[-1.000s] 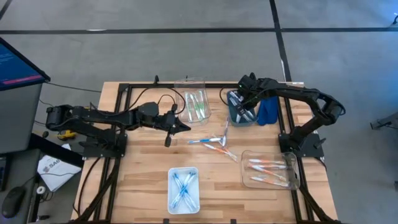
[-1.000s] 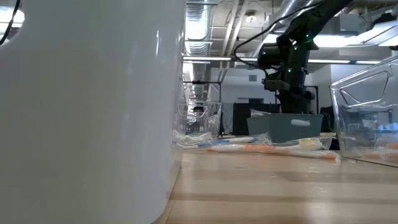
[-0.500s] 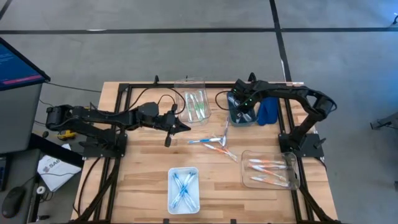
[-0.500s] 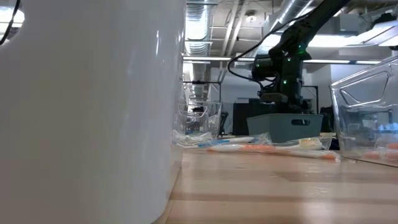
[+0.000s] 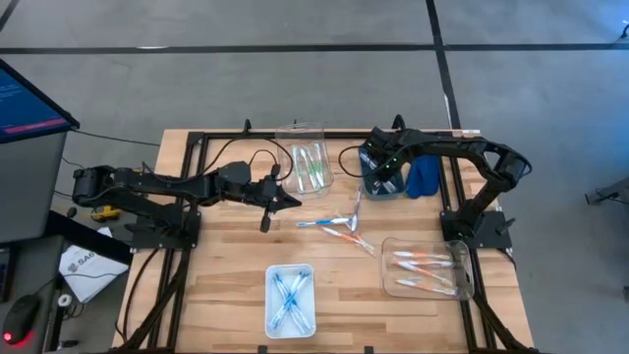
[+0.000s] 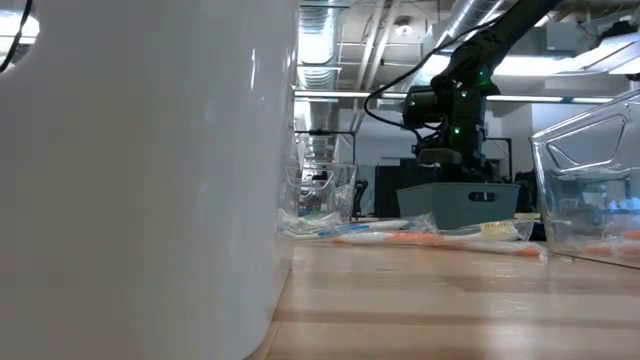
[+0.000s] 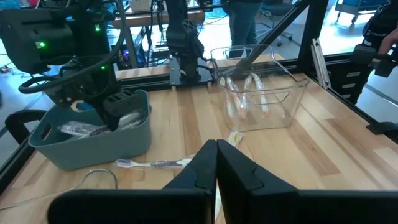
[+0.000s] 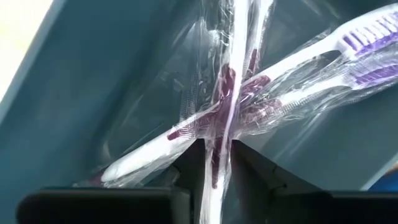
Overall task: Pick & Place Toothbrushes
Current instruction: Put the purple toothbrush into the green bin, then put the blue toothbrush into the white bin
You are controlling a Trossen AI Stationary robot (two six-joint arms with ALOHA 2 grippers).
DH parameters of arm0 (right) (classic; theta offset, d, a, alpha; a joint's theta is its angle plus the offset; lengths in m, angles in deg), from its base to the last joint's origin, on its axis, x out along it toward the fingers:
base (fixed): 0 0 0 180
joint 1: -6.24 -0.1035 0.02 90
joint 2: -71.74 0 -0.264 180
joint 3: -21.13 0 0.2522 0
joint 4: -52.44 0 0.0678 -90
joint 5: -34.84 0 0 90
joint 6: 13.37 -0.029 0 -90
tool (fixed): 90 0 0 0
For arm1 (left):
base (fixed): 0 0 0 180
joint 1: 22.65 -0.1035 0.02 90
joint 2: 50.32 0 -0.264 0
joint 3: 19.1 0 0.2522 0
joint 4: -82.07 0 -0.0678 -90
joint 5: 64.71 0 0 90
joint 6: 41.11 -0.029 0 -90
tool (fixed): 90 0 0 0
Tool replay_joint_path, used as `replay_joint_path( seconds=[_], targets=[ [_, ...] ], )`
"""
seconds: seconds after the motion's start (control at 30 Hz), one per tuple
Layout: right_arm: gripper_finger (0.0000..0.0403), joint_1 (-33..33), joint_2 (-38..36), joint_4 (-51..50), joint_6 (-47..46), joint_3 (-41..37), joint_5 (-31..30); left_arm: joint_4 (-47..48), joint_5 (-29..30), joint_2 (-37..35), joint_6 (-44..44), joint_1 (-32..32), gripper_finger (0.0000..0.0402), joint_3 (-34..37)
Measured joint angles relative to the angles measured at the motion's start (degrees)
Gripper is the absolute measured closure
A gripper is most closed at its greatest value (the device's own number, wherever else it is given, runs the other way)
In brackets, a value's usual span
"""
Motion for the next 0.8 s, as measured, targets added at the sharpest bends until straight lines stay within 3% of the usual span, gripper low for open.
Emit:
replay_joint_path(
  seconds=[0.3, 0.8],
  targets=[
    [0.0293, -0.04, 0.00, -0.01, -0.16, 0.02, 0.00, 0.00, 0.00, 0.00, 0.00, 0.00, 0.0400, 0.00],
    [0.0150, -0.77, -0.02, -1.26, 2.73, 2.86, -0.02, 0.02, -0.02, 0.20, 0.00, -0.31, 0.0400, 0.02]
  ],
)
